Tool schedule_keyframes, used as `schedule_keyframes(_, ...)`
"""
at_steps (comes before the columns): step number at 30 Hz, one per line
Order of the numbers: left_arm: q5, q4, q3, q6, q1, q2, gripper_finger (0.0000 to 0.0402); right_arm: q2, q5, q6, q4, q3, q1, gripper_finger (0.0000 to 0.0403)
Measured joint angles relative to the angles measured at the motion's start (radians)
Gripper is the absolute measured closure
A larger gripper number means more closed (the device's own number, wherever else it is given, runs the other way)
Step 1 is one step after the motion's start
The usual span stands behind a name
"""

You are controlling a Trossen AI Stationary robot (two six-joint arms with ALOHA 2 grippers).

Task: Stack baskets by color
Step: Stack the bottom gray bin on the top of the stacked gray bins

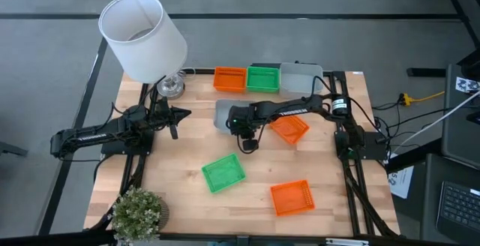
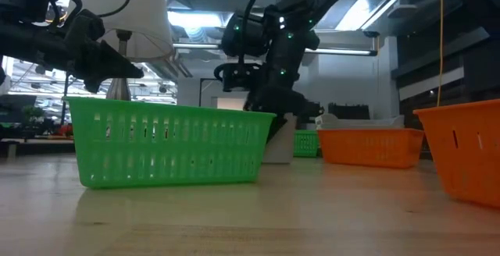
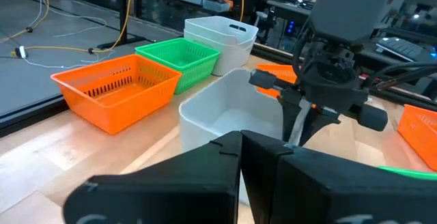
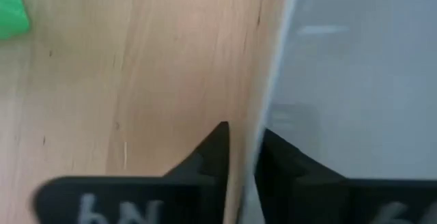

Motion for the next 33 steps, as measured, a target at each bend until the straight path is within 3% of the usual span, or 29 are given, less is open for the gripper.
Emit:
schedule_keyframes(3,0.000,0.000,0.000,0.000,0.000,0.000,0.0401,-0.001,0.004,-0.003,-0.040,0.017,0.000,0.0390)
schedule_keyframes(9,0.000,0.000,0.000,0.000,0.000,0.000,0.0401,-0.018,0.049,-0.056,-0.188,0.099,0.028,0.0399)
schedule_keyframes(17,0.000,0.000,0.000,0.000,0.000,0.000,0.0401,-0.152,0.293,-0.078,-0.551,0.262,0.009,0.0401)
schedule_keyframes(20,0.000,0.000,0.000,0.000,0.000,0.000,0.0401,-0.235,0.354,-0.060,-0.646,0.280,-0.040,0.0401)
schedule_keyframes(25,0.000,0.000,0.000,0.000,0.000,0.000,0.0401,-0.355,0.361,-0.051,-0.762,0.280,-0.163,0.0402)
schedule_keyframes(33,0.000,0.000,0.000,0.001,0.000,0.000,0.0401,-0.435,0.297,-0.133,-0.803,0.238,-0.368,0.0402)
